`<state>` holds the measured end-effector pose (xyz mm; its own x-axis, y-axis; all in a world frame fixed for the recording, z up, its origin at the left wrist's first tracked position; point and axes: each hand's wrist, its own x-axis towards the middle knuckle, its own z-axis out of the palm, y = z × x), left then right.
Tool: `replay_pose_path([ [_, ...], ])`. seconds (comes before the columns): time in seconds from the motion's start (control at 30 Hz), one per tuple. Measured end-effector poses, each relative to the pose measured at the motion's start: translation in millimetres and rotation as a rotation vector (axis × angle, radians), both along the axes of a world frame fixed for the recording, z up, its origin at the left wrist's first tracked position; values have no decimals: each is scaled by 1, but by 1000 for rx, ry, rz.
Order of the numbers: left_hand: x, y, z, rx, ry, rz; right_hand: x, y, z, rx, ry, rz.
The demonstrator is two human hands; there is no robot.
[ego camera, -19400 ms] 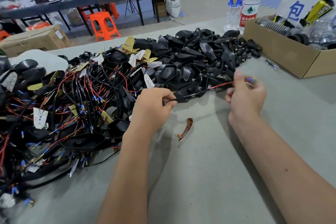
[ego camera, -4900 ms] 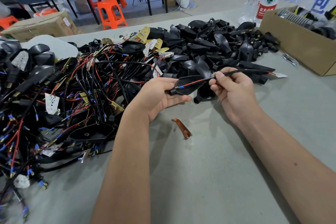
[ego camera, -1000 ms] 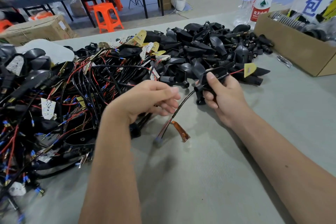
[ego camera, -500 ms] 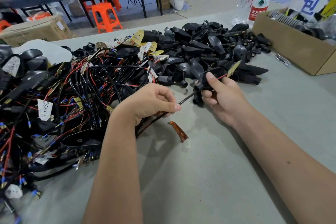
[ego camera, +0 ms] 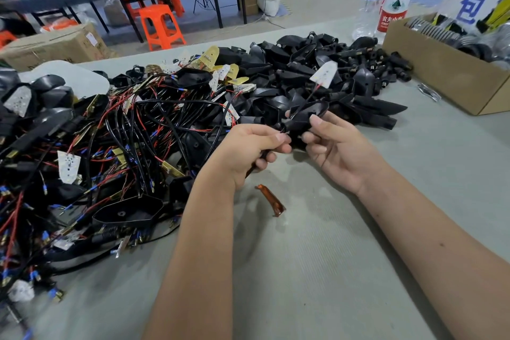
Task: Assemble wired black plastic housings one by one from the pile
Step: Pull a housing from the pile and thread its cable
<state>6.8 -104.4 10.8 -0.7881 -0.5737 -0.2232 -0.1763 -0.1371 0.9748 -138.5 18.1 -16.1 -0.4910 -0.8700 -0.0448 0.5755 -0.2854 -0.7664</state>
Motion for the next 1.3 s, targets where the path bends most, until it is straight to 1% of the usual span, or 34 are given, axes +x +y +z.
replay_pose_path([
  [0.1, 7, -8, -2, -4, -24, -28, 0, -1, -1, -9, -56, -12],
  [0.23, 16, -18, -5, -9, -30, -75, 2, -4, -2, 11, -33, -60],
  [0.43, 33, -30, -3, -6, -43, -118, 1, -4, 2, -26, -96, -99],
  [0.63, 42, -27, 3, -70, -95, -182, 1, -3, 5, -6, 13, -77],
  [0.73, 34, -18, 6, -80, -111, -106, 4, -3, 4, 6, 98, -50],
  [0.93, 4, 5, 5, -209, -50, 33, 6, -3, 3, 11, 179, -32],
  [1.03, -2, 9, 1, -207, -15, 103, 5, -3, 3, 7, 176, -29],
  [1.1, -3, 9, 0, -161, 20, 117, 3, -3, 2, 4, 163, -31],
  [1.2, -1, 7, -2, -91, 60, 76, 0, -2, 1, -27, 54, -7],
  [1.27, 2, 3, -3, -72, 31, 21, -1, -1, 1, -47, -17, 6],
  [1.3, 3, 1, -4, -68, 11, 13, -2, -1, 0, -48, -13, 9],
])
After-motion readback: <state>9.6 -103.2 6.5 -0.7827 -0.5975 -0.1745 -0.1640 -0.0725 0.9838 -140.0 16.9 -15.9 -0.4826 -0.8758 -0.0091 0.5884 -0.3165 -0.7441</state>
